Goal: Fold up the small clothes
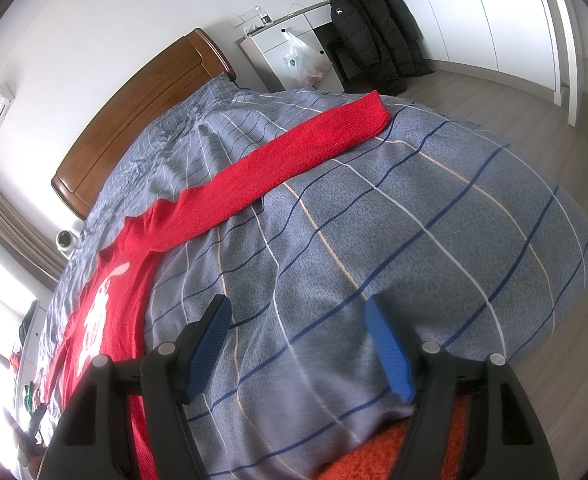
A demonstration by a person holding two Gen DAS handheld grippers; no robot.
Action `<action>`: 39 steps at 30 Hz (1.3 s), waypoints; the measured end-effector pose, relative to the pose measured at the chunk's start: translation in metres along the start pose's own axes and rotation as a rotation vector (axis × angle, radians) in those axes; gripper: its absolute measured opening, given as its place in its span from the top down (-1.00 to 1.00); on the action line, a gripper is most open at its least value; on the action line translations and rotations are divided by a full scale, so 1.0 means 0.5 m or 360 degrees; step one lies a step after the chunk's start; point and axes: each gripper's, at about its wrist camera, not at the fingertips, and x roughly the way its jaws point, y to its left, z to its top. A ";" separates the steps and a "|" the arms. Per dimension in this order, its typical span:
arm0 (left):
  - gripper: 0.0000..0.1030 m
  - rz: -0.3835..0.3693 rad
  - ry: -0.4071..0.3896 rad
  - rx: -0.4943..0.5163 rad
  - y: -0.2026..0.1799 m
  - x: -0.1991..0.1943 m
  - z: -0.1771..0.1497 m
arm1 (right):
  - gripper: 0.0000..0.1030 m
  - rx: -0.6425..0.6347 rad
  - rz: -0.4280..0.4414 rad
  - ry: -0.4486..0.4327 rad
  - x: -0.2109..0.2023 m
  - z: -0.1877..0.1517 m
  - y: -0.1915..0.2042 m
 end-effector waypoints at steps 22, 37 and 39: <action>-0.99 0.0004 0.0000 0.0003 -0.001 0.000 -0.001 | -0.34 0.0001 0.0001 0.0000 0.000 0.000 -0.001; -0.99 0.0004 -0.0001 0.0001 -0.001 0.000 -0.001 | -0.34 -0.0002 -0.0002 0.0000 0.001 0.000 -0.002; -0.99 0.0002 -0.0008 -0.0009 0.002 -0.001 0.000 | -0.35 0.0003 -0.0010 0.0013 0.001 0.001 -0.001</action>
